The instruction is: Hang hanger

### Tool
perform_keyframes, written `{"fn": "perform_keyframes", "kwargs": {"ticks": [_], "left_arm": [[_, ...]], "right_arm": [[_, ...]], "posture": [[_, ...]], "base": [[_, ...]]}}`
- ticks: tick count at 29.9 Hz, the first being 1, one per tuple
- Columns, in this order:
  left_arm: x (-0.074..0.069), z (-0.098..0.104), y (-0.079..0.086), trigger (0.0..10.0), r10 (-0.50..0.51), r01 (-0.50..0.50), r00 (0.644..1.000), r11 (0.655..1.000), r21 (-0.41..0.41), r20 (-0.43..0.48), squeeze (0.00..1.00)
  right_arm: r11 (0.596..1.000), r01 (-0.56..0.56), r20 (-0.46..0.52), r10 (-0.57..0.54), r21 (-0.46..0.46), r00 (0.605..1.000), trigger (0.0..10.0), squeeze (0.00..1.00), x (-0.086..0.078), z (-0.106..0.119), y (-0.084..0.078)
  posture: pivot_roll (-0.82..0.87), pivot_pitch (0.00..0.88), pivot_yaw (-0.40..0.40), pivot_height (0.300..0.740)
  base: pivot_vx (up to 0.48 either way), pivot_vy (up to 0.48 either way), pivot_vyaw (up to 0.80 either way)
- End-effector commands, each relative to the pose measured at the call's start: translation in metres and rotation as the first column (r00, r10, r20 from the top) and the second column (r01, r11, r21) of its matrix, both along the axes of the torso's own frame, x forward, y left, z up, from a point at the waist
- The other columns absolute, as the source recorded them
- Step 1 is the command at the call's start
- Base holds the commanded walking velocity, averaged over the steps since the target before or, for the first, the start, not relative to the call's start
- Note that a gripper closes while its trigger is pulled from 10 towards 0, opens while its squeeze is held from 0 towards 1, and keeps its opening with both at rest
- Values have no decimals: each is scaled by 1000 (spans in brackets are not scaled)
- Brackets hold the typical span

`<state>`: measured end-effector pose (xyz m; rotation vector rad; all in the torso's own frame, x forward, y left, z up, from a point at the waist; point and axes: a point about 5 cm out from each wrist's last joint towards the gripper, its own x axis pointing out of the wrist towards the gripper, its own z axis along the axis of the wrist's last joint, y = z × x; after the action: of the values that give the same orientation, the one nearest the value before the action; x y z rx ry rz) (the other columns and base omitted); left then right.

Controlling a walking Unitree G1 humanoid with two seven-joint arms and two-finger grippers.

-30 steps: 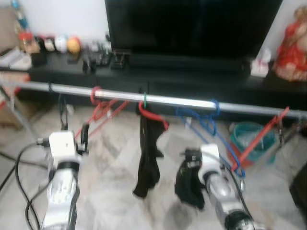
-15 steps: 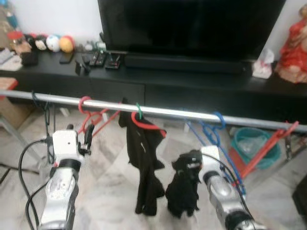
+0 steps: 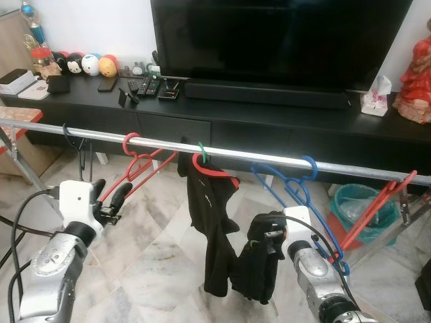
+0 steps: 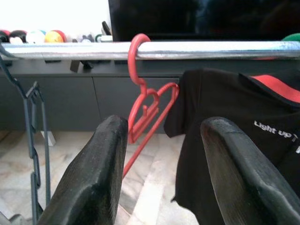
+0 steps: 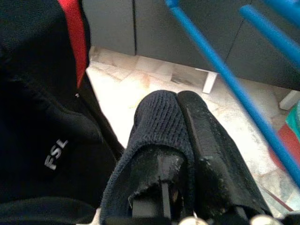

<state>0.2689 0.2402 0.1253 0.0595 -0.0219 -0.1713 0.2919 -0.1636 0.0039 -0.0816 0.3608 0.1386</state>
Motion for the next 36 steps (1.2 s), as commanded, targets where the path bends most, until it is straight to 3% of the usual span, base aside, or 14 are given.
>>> {"fn": "perform_keyframes", "kwargs": {"ticks": [1, 8, 10, 12, 15, 18, 22, 28, 30, 32, 33, 34, 35, 36], "left_arm": [[2, 6, -1, 10000, -16, 15, 1000, 1000, 4, 16, 0], [5, 5, -2, 10000, -36, 36, 999, 999, -15, -7, 0], [9, 8, -1, 10000, -11, 11, 1000, 1000, 26, 2, 0], [18, 14, 1, 10000, 32, -31, 999, 999, -22, 13, 0], [24, 11, -4, 10000, -13, 12, 1000, 999, -50, -18, 0], [32, 1, 1, 10000, 41, -40, 998, 999, 25, -49, 0], [42, -4, 11, 10000, 118, -115, 989, 992, 44, -87, 0], [65, 5, 24, 10000, 195, -197, 976, 980, -10, -97, 0], [74, 10, 22, 10000, 173, -181, 979, 981, -69, -111, 0], [80, 12, 18, 10000, 138, -147, 983, 987, -70, -120, 0], [83, 12, 16, 10000, 119, -129, 985, 989, -76, -128, 341], [84, 12, 15, 10000, 113, -124, 985, 989, -83, -133, 341], [85, 12, 14, 10000, 107, -119, 985, 989, -82, -136, 1000], [88, 12, 11, 10000, 82, -95, 986, 992, -80, -147, 1000]], "right_arm": [[999, -27, 35, 27, 16, 999, 10000, 0, 3, 5, 4], [995, -97, 14, 96, 7, 995, 10000, 0, -1, 2, 10], [995, -101, 7, 101, 5, 995, 10000, 0, -1, 1, 10], [994, -113, -1, 114, 4, 994, 10000, 0, -1, 0, 11], [992, -127, -5, 127, 9, 992, 10000, 0, -1, 0, 13], [989, -147, -20, 148, 10, 989, 10000, 0, -2, -2, 16], [987, -159, -22, 159, 10, 987, 10000, 0, -3, -2, 18], [986, -165, -27, 165, 12, 986, 10000, 0, -3, -2, 18], [987, -159, -20, 159, 16, 987, 10000, 0, -1, -1, 18], [987, -158, -19, 158, 17, 987, 10000, 0, 0, 0, 18], [987, -158, -18, 158, 18, 987, 10000, 0, 0, 0, 18], [987, -157, -18, 157, 18, 987, 10000, 0, 0, 0, 18], [987, -157, -18, 157, 18, 987, 10000, 0, 1, 0, 18], [987, -158, -19, 158, 18, 987, 10000, 0, 0, 0, 18]], "posture": [[-16, 0, -4, 740], [-16, 0, -5, 740], [-16, 0, -5, 740], [-14, 0, -6, 740], [-16, 0, -5, 740], [-20, 0, -1, 740], [-33, 0, 8, 740], [-34, 0, 10, 740], [-36, 0, 11, 740], [-35, 0, 12, 740], [-36, 0, 13, 740], [-36, 0, 13, 740], [-40, 0, 16, 740], [-40, 0, 16, 740]], "base": [[0, 0, 0], [0, 0, 0], [0, 0, 0], [0, 0, 0], [0, 0, 0], [0, 0, 0], [0, 0, 0], [0, 0, 0], [0, 0, 0], [0, 0, 0], [0, 0, 0], [0, 0, 0], [0, 0, 0], [0, 0, 0]]}}
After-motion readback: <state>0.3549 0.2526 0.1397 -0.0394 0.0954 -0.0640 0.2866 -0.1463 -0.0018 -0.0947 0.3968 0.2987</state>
